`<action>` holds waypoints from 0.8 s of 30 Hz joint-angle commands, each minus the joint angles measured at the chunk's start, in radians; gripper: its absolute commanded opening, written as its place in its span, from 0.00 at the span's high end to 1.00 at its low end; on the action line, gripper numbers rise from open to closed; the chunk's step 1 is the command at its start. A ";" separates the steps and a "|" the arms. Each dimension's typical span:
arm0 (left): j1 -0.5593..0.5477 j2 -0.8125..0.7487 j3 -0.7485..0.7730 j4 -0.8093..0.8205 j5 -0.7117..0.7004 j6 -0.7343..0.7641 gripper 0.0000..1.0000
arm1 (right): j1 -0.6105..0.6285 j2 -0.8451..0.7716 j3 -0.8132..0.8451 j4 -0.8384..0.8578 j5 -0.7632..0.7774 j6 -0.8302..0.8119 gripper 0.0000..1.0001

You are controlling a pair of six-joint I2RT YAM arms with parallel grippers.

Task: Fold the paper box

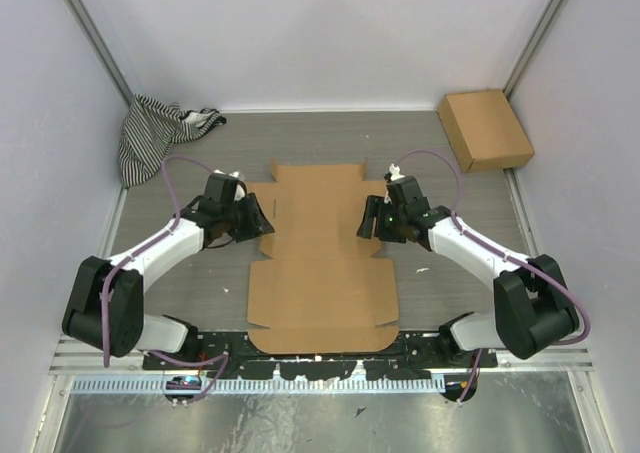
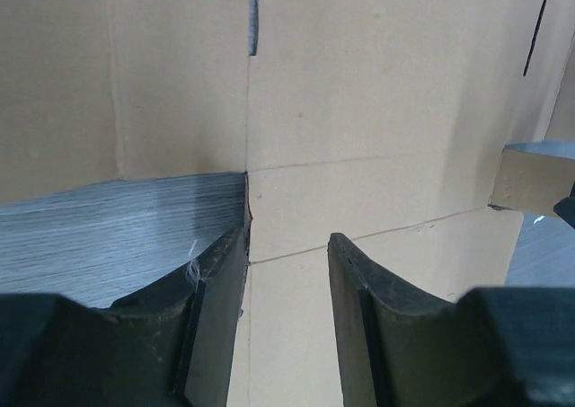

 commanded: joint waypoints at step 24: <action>-0.155 0.353 0.123 0.146 0.036 -0.091 0.51 | 0.161 0.260 0.125 0.078 0.034 0.059 0.32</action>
